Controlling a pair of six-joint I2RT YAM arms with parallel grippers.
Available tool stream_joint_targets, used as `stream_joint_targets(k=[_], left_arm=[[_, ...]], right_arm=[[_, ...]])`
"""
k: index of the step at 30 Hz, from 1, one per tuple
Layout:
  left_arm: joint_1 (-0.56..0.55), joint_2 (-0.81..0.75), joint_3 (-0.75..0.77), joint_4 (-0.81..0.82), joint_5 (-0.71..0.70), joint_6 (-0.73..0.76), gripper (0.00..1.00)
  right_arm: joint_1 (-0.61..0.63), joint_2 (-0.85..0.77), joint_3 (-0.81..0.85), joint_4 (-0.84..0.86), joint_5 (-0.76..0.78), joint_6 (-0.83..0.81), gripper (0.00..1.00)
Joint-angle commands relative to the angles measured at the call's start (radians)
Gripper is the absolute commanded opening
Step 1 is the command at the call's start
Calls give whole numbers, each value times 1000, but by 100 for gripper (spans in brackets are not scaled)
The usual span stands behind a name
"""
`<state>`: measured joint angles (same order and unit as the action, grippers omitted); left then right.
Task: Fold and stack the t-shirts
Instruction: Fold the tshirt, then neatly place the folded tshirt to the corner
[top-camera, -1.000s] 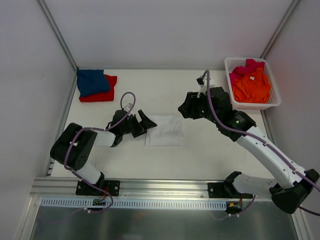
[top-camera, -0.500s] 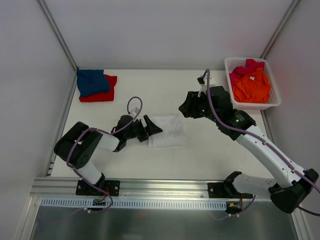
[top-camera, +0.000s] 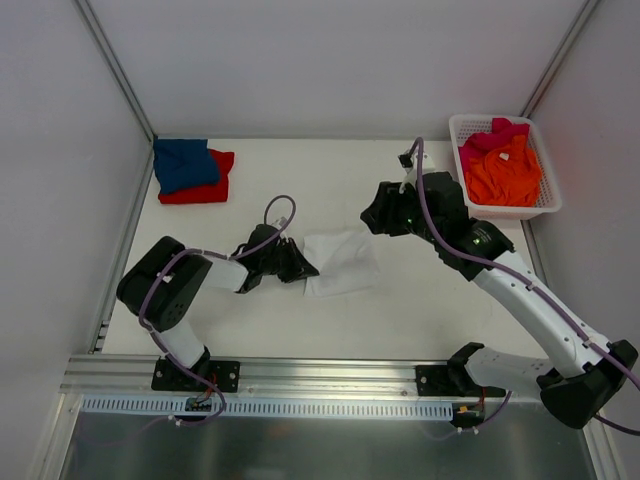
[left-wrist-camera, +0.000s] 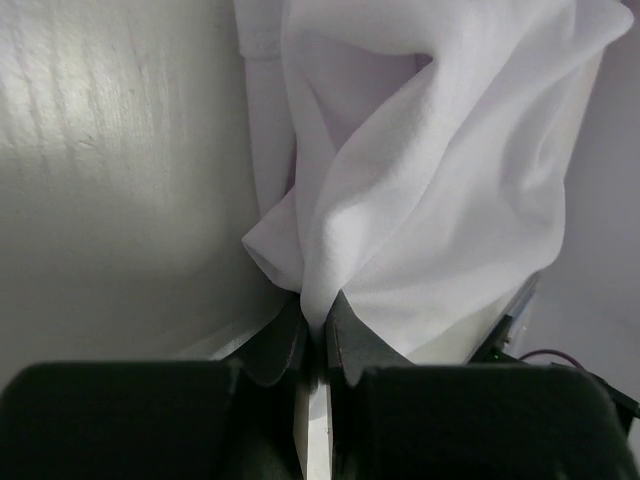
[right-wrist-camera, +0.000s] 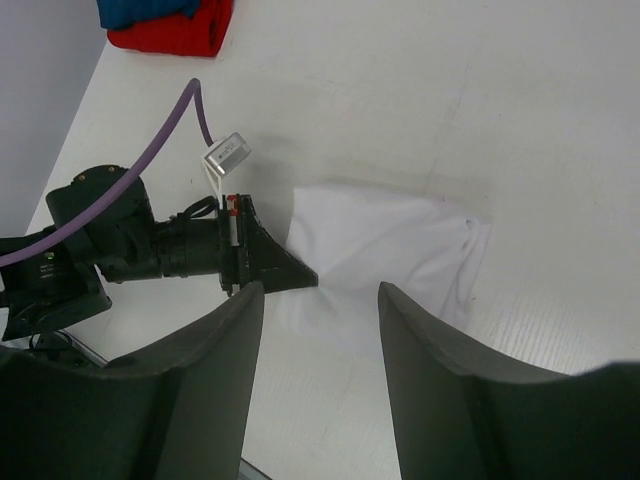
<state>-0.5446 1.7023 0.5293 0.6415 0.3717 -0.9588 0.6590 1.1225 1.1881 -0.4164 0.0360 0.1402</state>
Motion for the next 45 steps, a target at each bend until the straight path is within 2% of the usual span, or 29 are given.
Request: stream_joint_targets(k=[1,7,14,22,31,36,45], left_arm=[[-6,-64,81,-261,-94,116,0],[15,-121,334,-598,-180,284,0],[95,-32,645,-824,-203,416,0],[213,89,917,-973,-200,520,0],[366,198,1121,-1074,-151,595,0],[416,263,1242,-1134,-157,638,0],[483,430,1604,-1307,-149,719,0]], right_arm=[[-7,-27,-2,18,-18,-13,53],[-18,-35,-21,33,-25,-11,53],[-25,-52,-47,54,-25,-11,53],[-53,-75,-84,73,-71,-14,53],[-96,-81,-113,97,-117,-8,53],[-117,-79,-127,116,-145,-5,53],[-144,-69,-147,151,-185,1,53]])
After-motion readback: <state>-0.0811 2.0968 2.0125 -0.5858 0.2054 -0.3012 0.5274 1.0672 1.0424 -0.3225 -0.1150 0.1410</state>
